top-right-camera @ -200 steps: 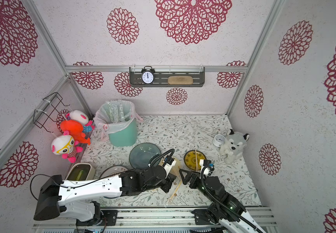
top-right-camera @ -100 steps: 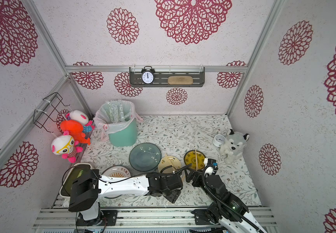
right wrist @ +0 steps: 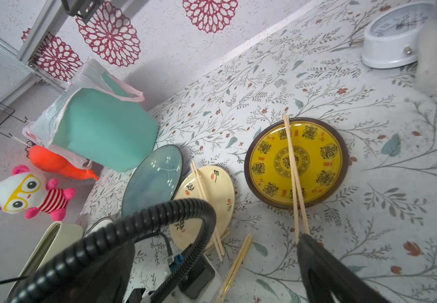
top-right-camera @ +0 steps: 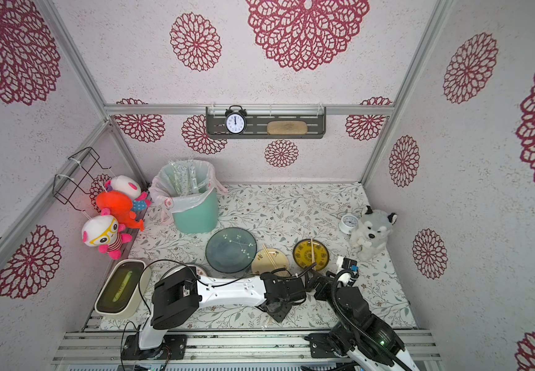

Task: Remove the packaging of disposable chopsticks
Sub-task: Pick up the disposable chopsticks from the center of the board.

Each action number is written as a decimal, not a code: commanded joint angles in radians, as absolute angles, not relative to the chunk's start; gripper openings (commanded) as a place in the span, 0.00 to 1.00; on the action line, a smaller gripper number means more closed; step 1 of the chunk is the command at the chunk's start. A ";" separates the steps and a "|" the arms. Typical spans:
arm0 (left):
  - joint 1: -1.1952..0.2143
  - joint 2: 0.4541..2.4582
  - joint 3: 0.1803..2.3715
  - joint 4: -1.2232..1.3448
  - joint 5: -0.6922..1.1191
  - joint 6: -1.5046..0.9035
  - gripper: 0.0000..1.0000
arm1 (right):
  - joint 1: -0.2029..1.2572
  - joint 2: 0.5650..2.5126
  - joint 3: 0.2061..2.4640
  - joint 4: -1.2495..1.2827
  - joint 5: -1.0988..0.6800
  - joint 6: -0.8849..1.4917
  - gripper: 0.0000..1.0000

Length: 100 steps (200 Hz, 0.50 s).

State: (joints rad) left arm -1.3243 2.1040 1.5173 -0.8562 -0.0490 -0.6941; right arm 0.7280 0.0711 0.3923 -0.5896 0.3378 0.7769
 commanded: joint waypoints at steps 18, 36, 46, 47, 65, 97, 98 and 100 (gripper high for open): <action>-1.329 2.185 1.458 -0.950 -0.010 -0.715 0.26 | 0.732 0.055 0.407 -0.523 0.343 0.759 0.98; -1.310 2.213 1.436 -0.937 0.010 -0.710 0.03 | 0.732 0.032 0.405 -0.525 0.345 0.759 0.98; -1.312 2.252 1.461 -0.946 0.028 -0.691 0.00 | 0.732 0.010 0.402 -0.524 0.345 0.761 0.98; -1.313 2.255 1.463 -0.946 0.028 -0.690 0.00 | 0.732 0.007 0.403 -0.525 0.345 0.761 0.98; -1.319 2.265 1.492 -0.947 0.025 -0.666 0.00 | 0.733 0.004 0.405 -0.530 0.353 0.760 0.98; -1.308 2.124 1.475 -0.951 -0.140 -0.649 0.00 | 0.733 0.000 0.401 -0.521 0.360 0.761 0.97; -1.307 2.117 1.472 -0.947 -0.146 -0.648 0.00 | 0.732 0.000 0.400 -0.520 0.359 0.761 0.97; -1.306 2.104 1.466 -0.937 -0.156 -0.646 0.00 | 0.732 0.000 0.399 -0.517 0.358 0.760 0.97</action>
State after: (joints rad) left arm -1.3090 2.1189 1.5421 -0.9180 -0.0463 -0.6765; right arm 0.7292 0.0090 0.3920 -0.5957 0.3370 0.7593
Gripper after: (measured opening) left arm 0.051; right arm 0.974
